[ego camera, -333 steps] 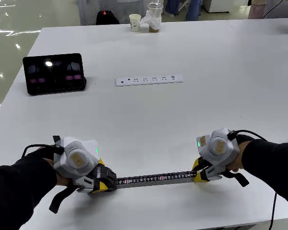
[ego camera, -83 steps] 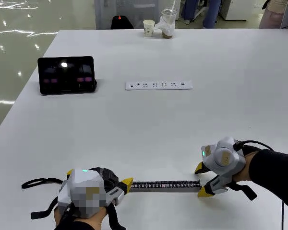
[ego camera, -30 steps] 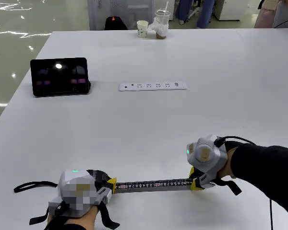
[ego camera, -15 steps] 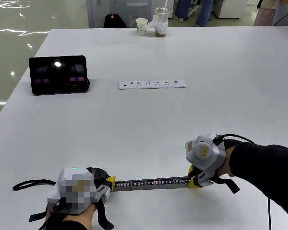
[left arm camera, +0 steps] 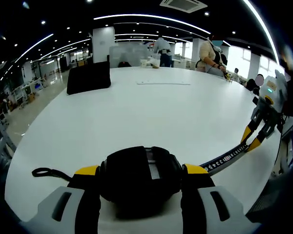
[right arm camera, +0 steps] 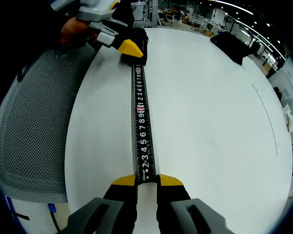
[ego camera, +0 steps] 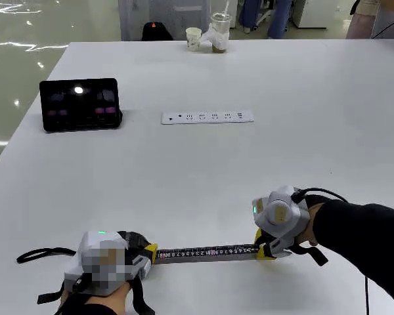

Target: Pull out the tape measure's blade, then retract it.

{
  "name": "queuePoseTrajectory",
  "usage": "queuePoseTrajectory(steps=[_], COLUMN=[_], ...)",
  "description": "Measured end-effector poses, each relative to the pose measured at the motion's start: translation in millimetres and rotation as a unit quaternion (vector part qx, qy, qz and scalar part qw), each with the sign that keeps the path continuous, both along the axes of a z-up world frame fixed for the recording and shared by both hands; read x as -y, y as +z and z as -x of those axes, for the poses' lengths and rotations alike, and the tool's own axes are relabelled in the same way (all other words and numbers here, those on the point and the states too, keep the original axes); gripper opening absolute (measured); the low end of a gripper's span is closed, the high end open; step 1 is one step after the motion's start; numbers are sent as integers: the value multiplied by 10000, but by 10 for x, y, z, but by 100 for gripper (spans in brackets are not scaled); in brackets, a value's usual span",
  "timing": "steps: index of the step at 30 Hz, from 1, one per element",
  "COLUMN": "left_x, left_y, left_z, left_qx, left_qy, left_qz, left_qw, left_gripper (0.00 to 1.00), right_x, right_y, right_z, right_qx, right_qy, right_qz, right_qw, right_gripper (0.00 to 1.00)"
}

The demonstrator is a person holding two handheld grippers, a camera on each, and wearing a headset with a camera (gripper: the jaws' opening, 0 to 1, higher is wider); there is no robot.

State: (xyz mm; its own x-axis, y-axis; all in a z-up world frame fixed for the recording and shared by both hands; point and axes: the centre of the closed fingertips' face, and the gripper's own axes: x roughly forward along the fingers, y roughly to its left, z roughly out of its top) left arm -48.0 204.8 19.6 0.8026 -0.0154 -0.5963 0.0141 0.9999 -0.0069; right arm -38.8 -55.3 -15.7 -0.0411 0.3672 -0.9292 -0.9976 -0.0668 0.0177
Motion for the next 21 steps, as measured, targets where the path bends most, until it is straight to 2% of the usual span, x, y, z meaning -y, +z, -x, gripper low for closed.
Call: queuePoseTrajectory(steps=[8, 21], left_x=[0, 10], left_y=[-5, -6], left_z=[3, 9], left_qx=[-4, -15], left_qy=[-10, -44], left_qz=[-5, -21], left_qw=[10000, 10000], left_gripper=[61, 61], right_x=[-36, -98], right_y=[3, 4], right_z=[8, 24], right_qx=[-17, 14], right_qy=[-144, -77], right_qz=[-14, 22], right_qw=[9999, 10000], right_gripper=[11, 11])
